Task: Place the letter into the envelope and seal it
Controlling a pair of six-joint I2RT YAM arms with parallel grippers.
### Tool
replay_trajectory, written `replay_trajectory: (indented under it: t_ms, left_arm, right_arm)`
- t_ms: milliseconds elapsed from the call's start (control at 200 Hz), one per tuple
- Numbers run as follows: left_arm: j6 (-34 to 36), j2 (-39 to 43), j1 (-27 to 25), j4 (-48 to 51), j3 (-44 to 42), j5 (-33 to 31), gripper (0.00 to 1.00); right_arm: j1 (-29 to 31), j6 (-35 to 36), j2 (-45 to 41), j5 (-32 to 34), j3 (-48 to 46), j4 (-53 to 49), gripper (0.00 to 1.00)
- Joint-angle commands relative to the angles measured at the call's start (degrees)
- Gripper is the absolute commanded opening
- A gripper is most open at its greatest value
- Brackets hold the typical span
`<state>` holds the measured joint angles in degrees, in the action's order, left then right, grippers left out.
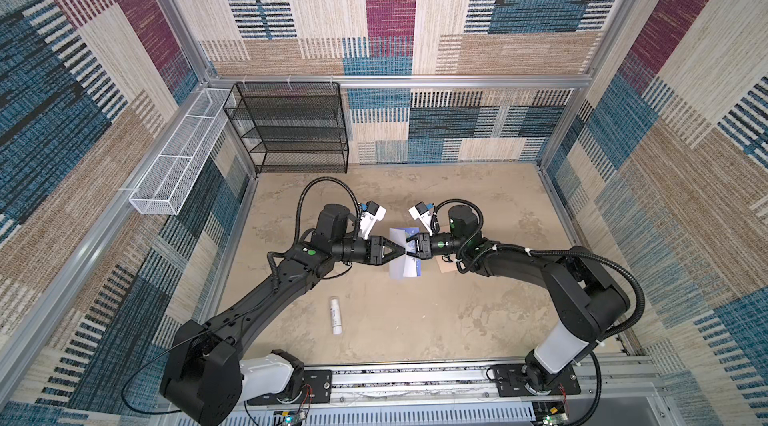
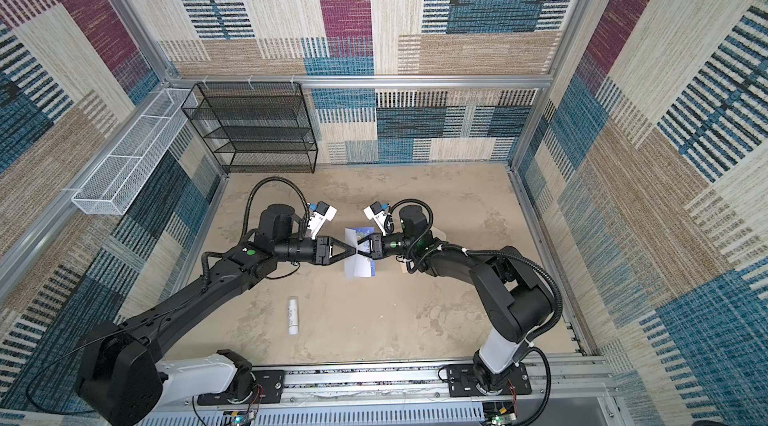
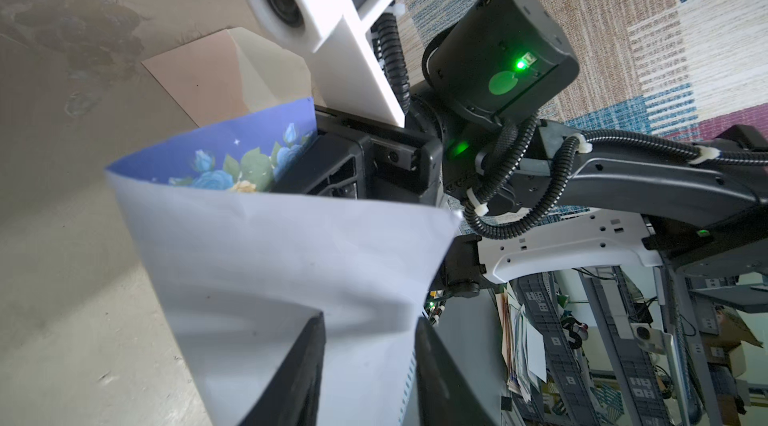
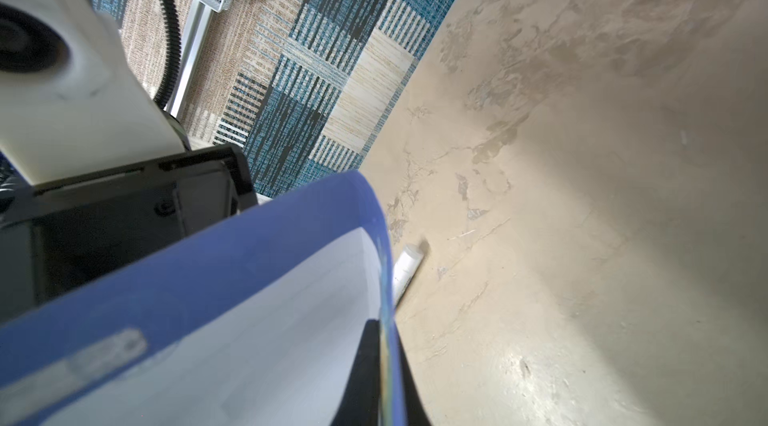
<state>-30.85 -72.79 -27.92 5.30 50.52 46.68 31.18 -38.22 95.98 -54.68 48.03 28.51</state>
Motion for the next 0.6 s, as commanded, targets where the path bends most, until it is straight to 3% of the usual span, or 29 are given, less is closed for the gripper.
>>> replay_trajectory:
  t_ms: [0,396,591]
  left_arm:
    - [-1.3,-0.5,-0.2,-3.7,0.1,0.2,0.31]
    - [1.7,1.5,-0.3,2.0,1.8,-6.5,0.00]
    - [2.3,2.4,-0.3,4.6,1.6,-11.6,0.00]
  right_arm:
    - [0.2,-1.8,-0.4,-2.0,0.4,4.1,0.01]
    - [0.2,-1.6,-3.2,-2.9,0.0,4.4,0.01]
    - [0.2,-1.5,-4.7,-2.5,0.6,4.3,0.01]
